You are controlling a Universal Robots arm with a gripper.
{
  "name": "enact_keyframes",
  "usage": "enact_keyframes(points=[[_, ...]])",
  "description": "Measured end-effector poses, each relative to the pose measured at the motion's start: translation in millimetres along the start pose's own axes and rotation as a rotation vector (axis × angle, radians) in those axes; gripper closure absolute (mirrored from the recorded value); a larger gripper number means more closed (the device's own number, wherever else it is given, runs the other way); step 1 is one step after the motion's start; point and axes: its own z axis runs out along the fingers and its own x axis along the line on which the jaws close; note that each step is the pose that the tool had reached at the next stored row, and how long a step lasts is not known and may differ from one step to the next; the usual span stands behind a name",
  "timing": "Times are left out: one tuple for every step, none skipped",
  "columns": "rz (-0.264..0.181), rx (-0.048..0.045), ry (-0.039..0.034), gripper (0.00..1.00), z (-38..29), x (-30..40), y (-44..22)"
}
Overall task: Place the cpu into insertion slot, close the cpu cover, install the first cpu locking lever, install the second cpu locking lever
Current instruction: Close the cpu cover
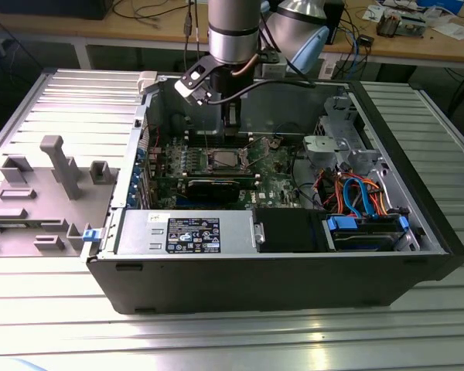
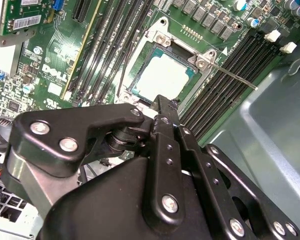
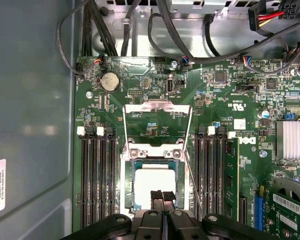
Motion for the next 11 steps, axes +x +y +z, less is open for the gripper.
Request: enact_keyframes(points=[[0.0,0.0,0.0001,0.89,-0.3,0.0,0.0],[0.0,-0.0001,0.0001,0.89,-0.8,0.0,0.0],[0.0,-0.0001,0.0,0.89,-0.9,0.0,0.1],[0.0,-0.0002,-0.0003,0.89,-1.0,0.0,0.1],[0.0,0.0,-0.0021,0.89,-1.3,0.0,0.1],[0.0,0.0,-0.0026,0.89,-1.3,-0.1,0.0],[0.0,0.0,-0.003,0.89,-1.3,-0.1,0.0],[0.0,0.0001,-0.004,0.89,-1.3,0.0,0.0],[0.0,0.0001,-0.0046,0.89,-1.4,0.0,0.0],[0.0,0.0,-0.005,0.89,-1.4,0.0,0.1],[0.0,0.0,-0.0057,0.89,-1.5,0.0,0.1]])
